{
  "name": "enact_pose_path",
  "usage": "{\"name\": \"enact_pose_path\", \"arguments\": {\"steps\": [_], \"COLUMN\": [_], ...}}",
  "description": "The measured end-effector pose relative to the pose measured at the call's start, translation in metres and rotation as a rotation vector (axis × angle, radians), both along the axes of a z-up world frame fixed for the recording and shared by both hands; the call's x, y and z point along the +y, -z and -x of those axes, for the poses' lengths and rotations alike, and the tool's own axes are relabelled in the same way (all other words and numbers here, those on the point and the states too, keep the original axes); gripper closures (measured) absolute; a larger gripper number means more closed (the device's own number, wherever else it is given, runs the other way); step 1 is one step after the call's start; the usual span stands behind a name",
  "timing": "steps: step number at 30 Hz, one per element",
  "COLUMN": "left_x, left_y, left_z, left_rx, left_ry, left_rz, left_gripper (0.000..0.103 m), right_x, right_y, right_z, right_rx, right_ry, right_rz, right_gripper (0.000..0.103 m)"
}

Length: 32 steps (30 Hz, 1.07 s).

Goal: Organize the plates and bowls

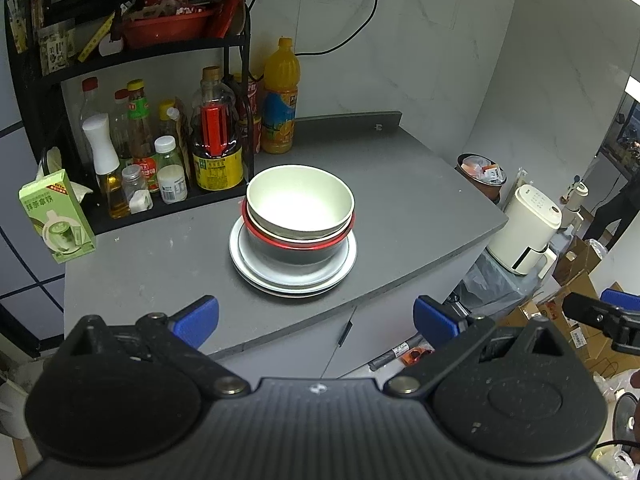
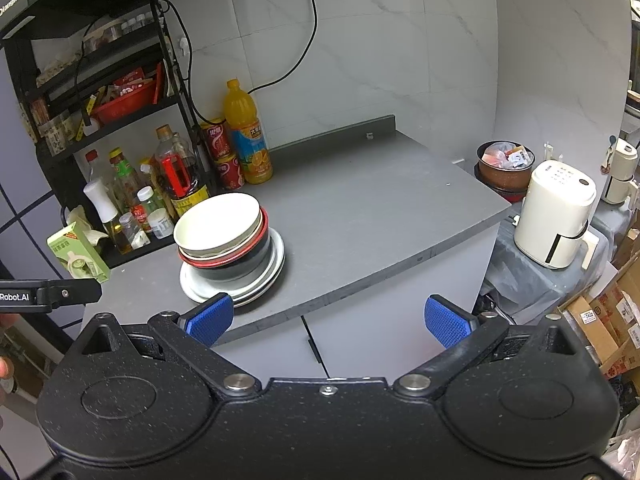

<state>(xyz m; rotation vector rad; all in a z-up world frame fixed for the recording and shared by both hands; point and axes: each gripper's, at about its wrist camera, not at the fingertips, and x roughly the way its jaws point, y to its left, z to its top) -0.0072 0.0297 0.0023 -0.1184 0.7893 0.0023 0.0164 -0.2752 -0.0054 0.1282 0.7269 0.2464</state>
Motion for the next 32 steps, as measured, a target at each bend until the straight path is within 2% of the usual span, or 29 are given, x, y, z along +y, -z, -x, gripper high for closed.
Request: {"name": "enact_pose_path", "arguments": {"steps": [32], "left_x": [-0.010], "left_y": [0.014], "left_z": [-0.006], "left_rx": [0.044], "left_ry": [-0.009], "left_rz": [0.018], "left_gripper": [0.000], "right_x": [-0.002], "right_y": [0.003], "right_z": [-0.003], "right_rx": [0.023], "right_ry": [-0.002], "right_rz": [0.030], "right_gripper": [0.000]}}
